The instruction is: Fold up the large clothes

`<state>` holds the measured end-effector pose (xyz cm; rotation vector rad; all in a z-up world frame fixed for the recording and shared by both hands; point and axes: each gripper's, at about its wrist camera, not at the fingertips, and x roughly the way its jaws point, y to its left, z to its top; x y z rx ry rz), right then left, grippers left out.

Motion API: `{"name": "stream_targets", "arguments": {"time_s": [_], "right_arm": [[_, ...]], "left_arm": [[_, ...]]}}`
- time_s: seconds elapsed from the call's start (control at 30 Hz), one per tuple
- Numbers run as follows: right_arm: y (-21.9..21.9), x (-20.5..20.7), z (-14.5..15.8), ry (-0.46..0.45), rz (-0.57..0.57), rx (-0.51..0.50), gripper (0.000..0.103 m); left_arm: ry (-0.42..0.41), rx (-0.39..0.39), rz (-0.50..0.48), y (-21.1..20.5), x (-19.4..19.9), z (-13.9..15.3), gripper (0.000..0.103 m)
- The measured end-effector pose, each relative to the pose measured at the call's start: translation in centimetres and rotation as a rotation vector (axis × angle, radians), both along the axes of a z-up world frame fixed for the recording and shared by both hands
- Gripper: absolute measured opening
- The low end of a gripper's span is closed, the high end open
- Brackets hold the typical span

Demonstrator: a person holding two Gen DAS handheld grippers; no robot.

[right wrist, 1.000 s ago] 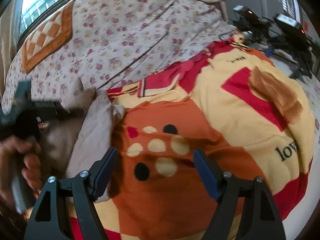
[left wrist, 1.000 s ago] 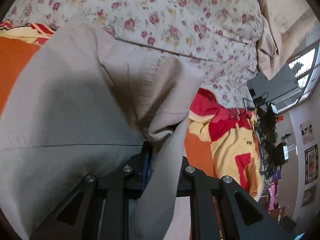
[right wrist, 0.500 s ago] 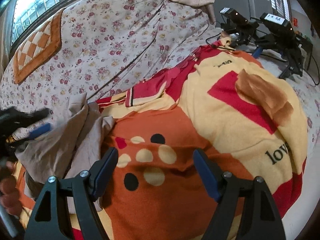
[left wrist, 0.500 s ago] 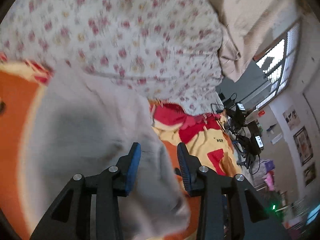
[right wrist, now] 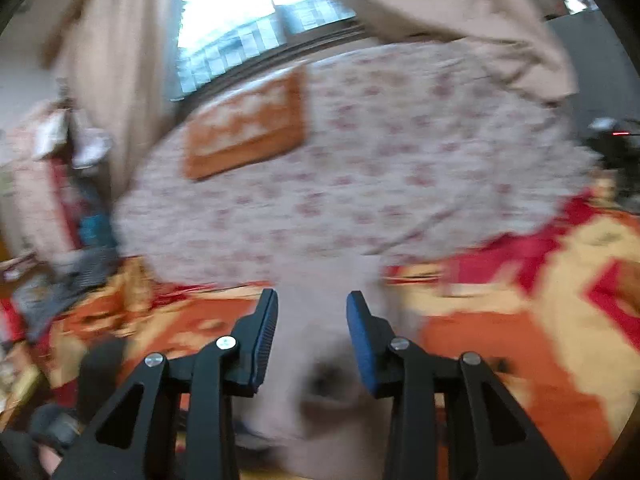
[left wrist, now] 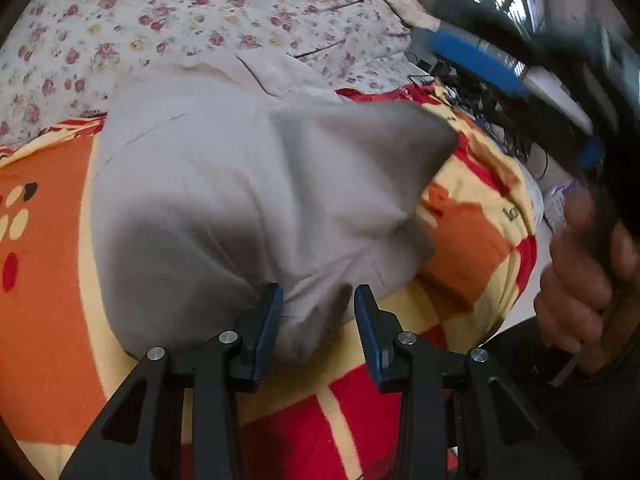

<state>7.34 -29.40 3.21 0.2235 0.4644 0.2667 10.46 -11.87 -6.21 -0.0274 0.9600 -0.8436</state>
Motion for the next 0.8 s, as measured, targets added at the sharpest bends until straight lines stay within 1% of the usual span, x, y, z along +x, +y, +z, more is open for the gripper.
{"name": "stream_targets", "arguments": {"time_s": [0.03,0.07,0.1,0.13,0.17,0.2,0.23,0.27,0.37,0.4,0.43,0.47,0.5,0.53,0.57,0.6,0.63,0.7,0.77,0.8], "right_arm": [[0.7,0.7,-0.6,0.031,0.015,-0.022,0.036],[1.4,2.2,-2.0,0.112,0.013,-0.065,0.035],[1.5,3.7,-3.6,0.213,0.004,-0.088,0.034],[1.1,4.4,-4.9,0.281,-0.026,-0.108,0.022],[0.1,5.3,-6.9,0.396,-0.108,-0.146,0.015],[-0.6,5.5,-7.9,0.446,-0.134,-0.142,0.011],[-1.9,5.4,-9.0,0.5,-0.155,-0.098,0.007],[-2.6,5.0,-9.4,0.514,-0.16,-0.057,0.007],[-2.0,4.3,-9.5,0.506,-0.157,-0.106,0.007],[-1.8,4.1,-9.6,0.504,-0.162,-0.104,0.007],[-1.8,4.0,-9.7,0.504,-0.166,-0.107,0.007],[-1.9,3.8,-9.8,0.5,-0.172,-0.11,0.007],[-1.8,3.8,-9.9,0.5,-0.177,-0.114,0.007],[-1.9,4.0,-9.9,0.502,-0.178,-0.124,0.007],[-2.0,4.2,-9.9,0.506,-0.179,-0.134,0.007],[-2.0,4.1,-10.0,0.508,-0.181,-0.134,0.007],[-2.2,3.8,-10.0,0.508,-0.182,-0.133,0.007],[-2.3,3.7,-9.9,0.505,-0.186,-0.126,0.007],[-2.5,3.6,-9.3,0.495,-0.208,-0.101,0.007],[-2.7,3.4,-7.7,0.435,-0.266,-0.077,0.007]], "left_arm": [[0.0,-0.016,0.0,0.2,0.0,0.0,0.024],[0.007,-0.037,-0.001,0.6,0.1,0.1,0.024],[0.016,-0.056,-0.002,1.1,0.3,0.2,0.024],[0.02,-0.068,-0.001,1.5,0.3,0.3,0.024],[0.02,-0.082,0.002,2.0,0.4,0.6,0.024],[0.007,-0.1,0.016,2.5,0.3,1.0,0.024],[-0.009,-0.121,0.034,3.1,0.3,1.5,0.024],[-0.026,-0.148,0.057,3.7,0.3,2.1,0.024],[-0.076,-0.229,0.166,5.6,1.4,3.8,0.024],[-0.079,-0.22,0.198,5.7,2.2,3.9,0.024],[-0.069,-0.176,0.22,5.5,3.1,3.4,0.024],[-0.059,-0.119,0.233,5.1,3.9,2.5,0.021],[-0.041,-0.031,0.227,4.3,4.6,0.5,0.016],[-0.005,0.019,0.206,3.8,4.8,-1.6,0.015],[-0.031,0.004,0.202,3.9,4.2,-2.5,0.014],[-0.069,-0.022,0.201,4.2,3.6,-2.6,0.014],[-0.071,-0.027,0.195,4.3,3.3,-2.7,0.014],[-0.048,-0.034,0.195,4.5,3.5,-2.5,0.014],[-0.056,-0.034,0.185,4.7,3.4,-1.9,0.014],[-0.061,-0.049,0.182,4.9,3.3,-1.4,0.014]]}}
